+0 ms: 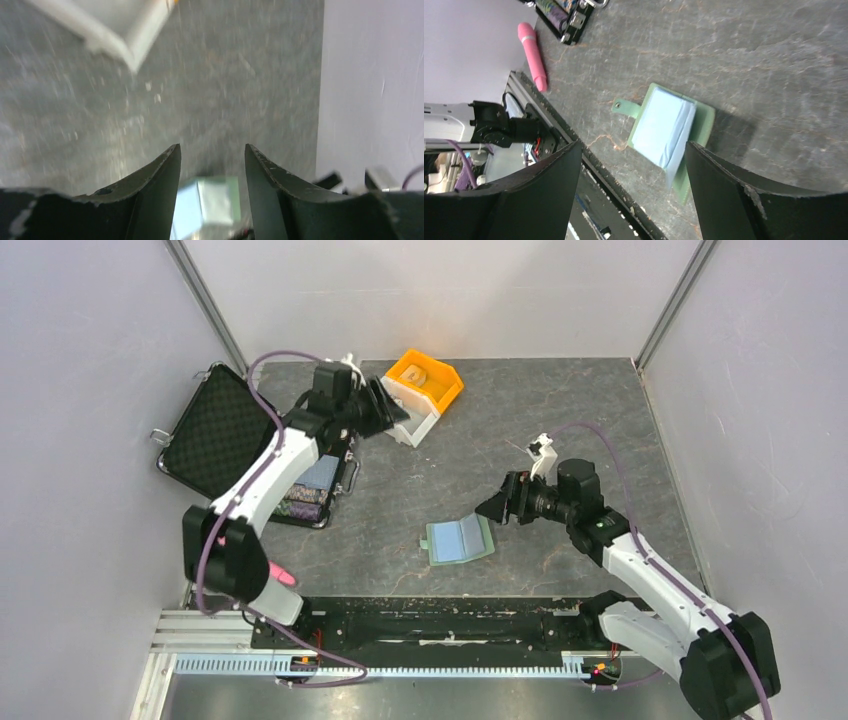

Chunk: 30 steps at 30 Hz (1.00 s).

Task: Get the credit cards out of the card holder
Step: Remove the credit card from the card holder.

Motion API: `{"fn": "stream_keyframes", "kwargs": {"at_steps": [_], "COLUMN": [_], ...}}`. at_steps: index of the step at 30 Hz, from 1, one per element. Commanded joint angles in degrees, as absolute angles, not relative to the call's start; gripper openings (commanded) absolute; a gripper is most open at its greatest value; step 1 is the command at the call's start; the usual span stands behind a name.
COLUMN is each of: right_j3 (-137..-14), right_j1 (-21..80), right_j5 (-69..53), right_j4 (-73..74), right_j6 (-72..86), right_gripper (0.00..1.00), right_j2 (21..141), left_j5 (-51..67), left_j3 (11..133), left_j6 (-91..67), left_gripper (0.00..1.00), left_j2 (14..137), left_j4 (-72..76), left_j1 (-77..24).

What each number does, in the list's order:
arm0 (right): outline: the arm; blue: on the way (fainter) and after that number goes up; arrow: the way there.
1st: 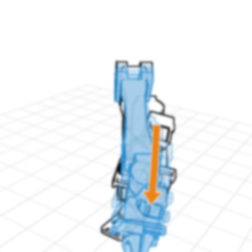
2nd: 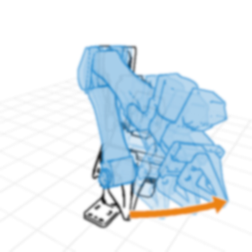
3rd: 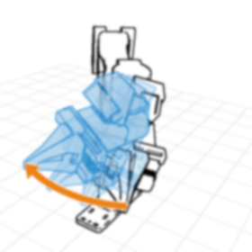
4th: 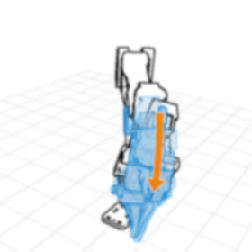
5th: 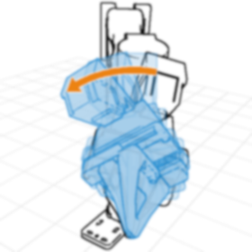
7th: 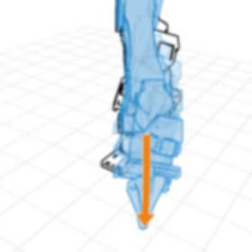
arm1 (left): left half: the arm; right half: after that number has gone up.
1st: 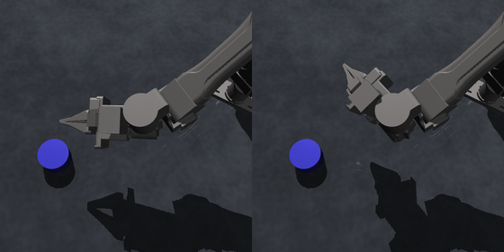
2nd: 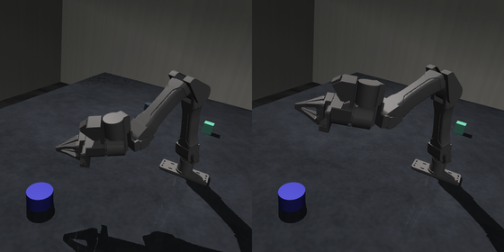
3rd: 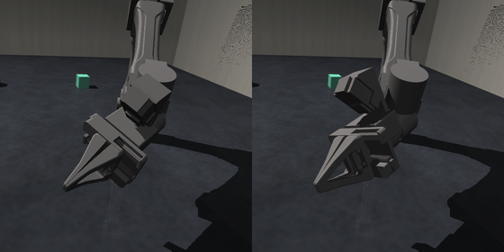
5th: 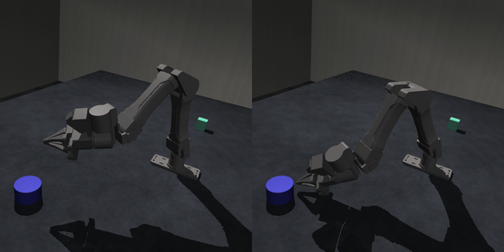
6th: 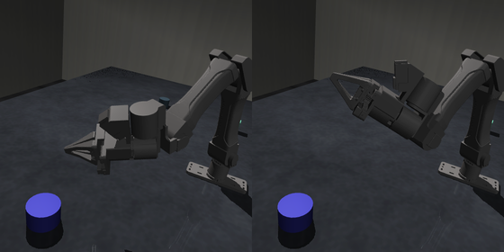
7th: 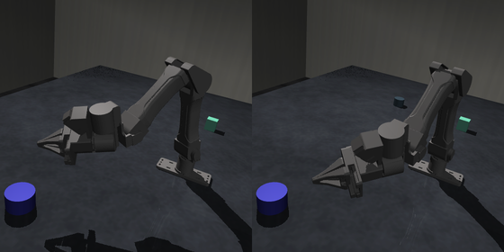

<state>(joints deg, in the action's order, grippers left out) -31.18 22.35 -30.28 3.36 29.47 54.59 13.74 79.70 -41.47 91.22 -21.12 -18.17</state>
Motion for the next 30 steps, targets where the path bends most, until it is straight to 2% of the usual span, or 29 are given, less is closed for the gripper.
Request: {"fn": "stream_keyframes", "kwargs": {"at_steps": [1,8,16,20,25,30], "right_j3": [-30.8,-29.7,-32.8,-35.4,-40.9,-48.1], "right_j1": [26.9,36.4,44.2,48.4,54.4,59.3], "right_j5": [-28.6,-21.1,-11.3,-6.0,4.1,16.8], "right_j4": [1.0,0.6,2.2,2.4,5.6,13.7], "right_j6": [31.4,33.7,33.7,32.5,31.7,31.6], "right_gripper": [0.77,0.71,0.63,0.60,0.60,0.61], "right_j2": [54.3,56.6,63.8,69.2,75.9,81.1], "left_j5": [24.2,30.6,33.7,30.3,23.8,22.9], "left_j3": [69.8,56.0,46.8,45.8,45.0,45.8], "left_j6": [-36.3,-34.0,-34.0,-30.8,-27.1,-26.3], "left_gripper": [0.57,0.63,0.81,0.88,0.89,0.89], "left_j2": [80.6,65.7,57.1,56.1,55.2,54.9], "left_j4": [-25.4,-26.8,-24.3,-26.3,-30.4,-31.9], "left_j1": [-19.3,-20.0,-20.0,-20.0,-20.0,-20.0]}}
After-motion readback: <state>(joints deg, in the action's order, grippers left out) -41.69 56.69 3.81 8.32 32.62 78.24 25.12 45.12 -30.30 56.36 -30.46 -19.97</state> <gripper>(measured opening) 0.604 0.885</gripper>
